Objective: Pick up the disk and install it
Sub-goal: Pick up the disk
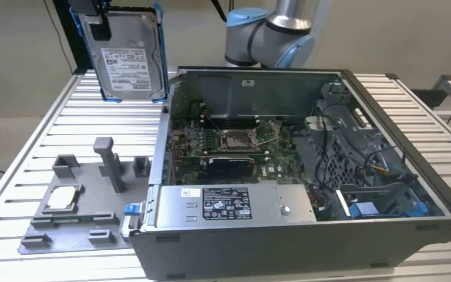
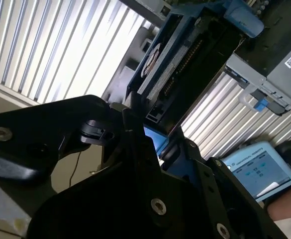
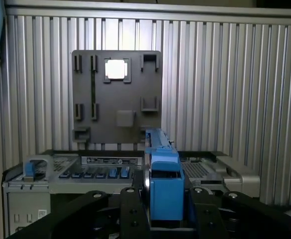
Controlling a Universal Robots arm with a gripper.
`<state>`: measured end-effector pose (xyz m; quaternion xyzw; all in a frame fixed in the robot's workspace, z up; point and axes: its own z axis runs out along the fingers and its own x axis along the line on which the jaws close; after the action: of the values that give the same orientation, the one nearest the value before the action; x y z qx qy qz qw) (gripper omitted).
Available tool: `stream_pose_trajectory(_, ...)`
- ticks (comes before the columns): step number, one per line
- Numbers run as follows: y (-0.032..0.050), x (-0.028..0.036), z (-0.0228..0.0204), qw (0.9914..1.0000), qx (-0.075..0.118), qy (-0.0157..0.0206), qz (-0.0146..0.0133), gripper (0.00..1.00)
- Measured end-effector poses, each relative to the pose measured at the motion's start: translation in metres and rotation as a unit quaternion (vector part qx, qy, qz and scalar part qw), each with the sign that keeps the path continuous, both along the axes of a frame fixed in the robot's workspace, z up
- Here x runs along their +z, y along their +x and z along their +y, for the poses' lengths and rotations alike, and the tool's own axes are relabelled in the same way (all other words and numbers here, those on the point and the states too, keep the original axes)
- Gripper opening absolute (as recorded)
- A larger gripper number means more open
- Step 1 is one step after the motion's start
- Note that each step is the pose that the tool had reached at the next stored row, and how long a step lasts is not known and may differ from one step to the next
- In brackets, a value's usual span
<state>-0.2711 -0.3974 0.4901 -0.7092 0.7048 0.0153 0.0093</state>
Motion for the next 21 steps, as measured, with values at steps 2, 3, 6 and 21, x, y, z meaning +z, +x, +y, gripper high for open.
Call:
stream_pose_trajectory(2, 0.0088, 0.0000, 0.0000, 1.00000, 0.000, 0.0000, 0.0000, 0.00)
stream_pose_trajectory(3, 0.0131, 0.0000, 0.0000, 1.00000, 0.000, 0.0000, 0.0000, 0.00)
stream_pose_trajectory(6, 0.0266, 0.0000, 0.0000, 1.00000, 0.000, 0.0000, 0.0000, 0.00)
stream_pose_trajectory(21, 0.0937, 0.0000, 0.0000, 1.00000, 0.000, 0.0000, 0.0000, 0.00)
